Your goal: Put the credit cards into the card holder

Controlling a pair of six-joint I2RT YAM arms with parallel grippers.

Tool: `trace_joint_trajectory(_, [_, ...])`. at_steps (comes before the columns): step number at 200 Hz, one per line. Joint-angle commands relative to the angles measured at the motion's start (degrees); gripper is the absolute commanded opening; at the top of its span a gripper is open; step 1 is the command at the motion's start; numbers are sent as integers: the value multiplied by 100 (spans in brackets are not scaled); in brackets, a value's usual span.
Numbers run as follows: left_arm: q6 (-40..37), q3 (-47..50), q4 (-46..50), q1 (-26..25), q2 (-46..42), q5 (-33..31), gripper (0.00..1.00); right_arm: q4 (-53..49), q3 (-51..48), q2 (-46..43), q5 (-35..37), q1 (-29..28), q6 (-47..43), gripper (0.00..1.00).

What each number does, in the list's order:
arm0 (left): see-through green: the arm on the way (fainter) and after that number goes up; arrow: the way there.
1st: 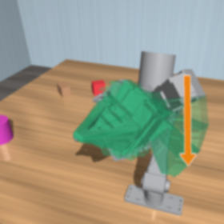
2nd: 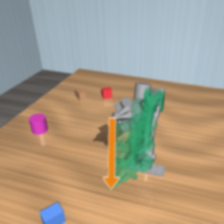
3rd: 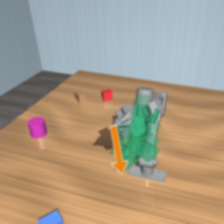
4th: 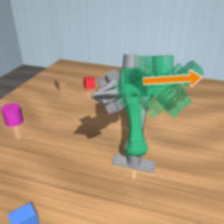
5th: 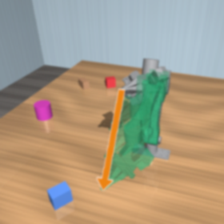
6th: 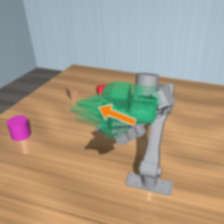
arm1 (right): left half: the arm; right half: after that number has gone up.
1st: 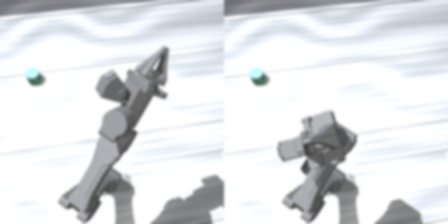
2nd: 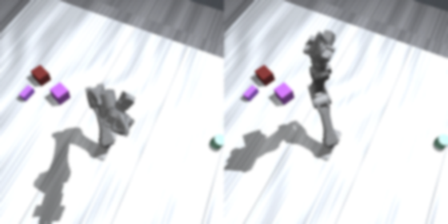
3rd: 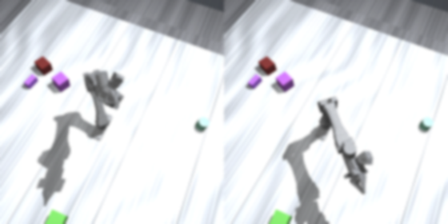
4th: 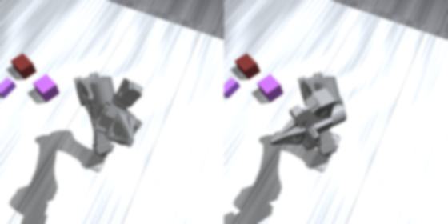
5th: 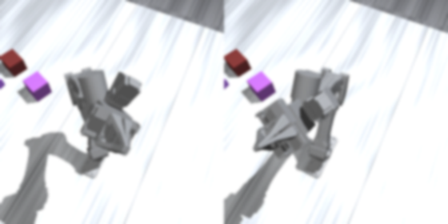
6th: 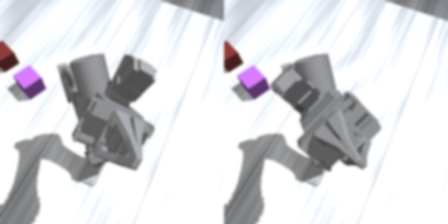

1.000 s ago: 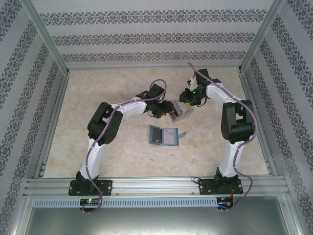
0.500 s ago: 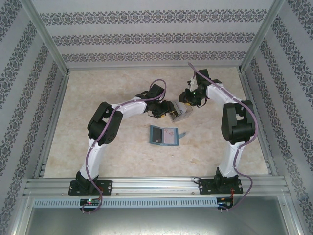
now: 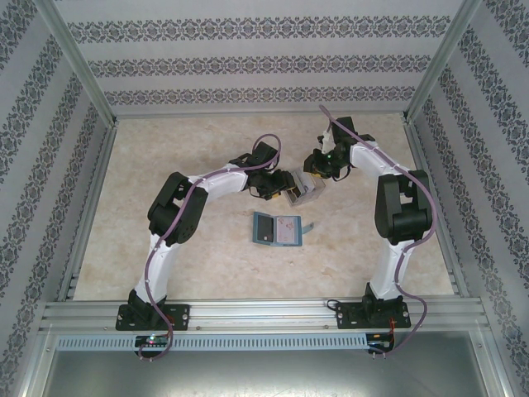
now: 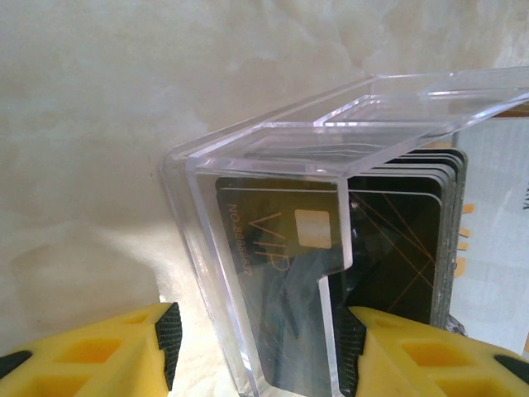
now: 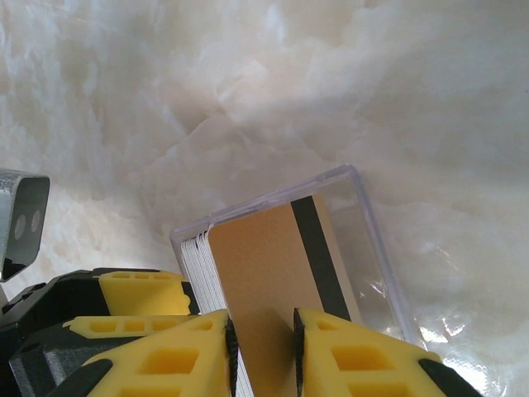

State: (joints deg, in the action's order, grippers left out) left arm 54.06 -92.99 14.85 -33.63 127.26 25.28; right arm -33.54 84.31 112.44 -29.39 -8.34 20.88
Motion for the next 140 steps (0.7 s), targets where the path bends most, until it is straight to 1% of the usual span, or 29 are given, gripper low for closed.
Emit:
trace_joint_trajectory(1, [60,35,-53,10,-17,30,56,-61,-86,-205,-348,-18,65,27])
trace_joint_trajectory(13, [57,33,-55,13,-17,32,56,-68,-82,-205,-375,-9,56,28])
trace_joint_trajectory(54, [60,34,-61,9,-4,46,56,-16,-108,-187,-436,-10,98,27])
trace_joint_trajectory(75, [60,35,-60,14,-1,56,56,-14,-107,-188,-462,1,103,24])
trace_joint_trajectory(97, [51,36,-53,12,-2,56,56,-13,-108,-188,-489,1,114,28])
trace_joint_trajectory(140, [52,25,-50,14,-2,64,56,-3,-108,-188,-577,8,131,28])
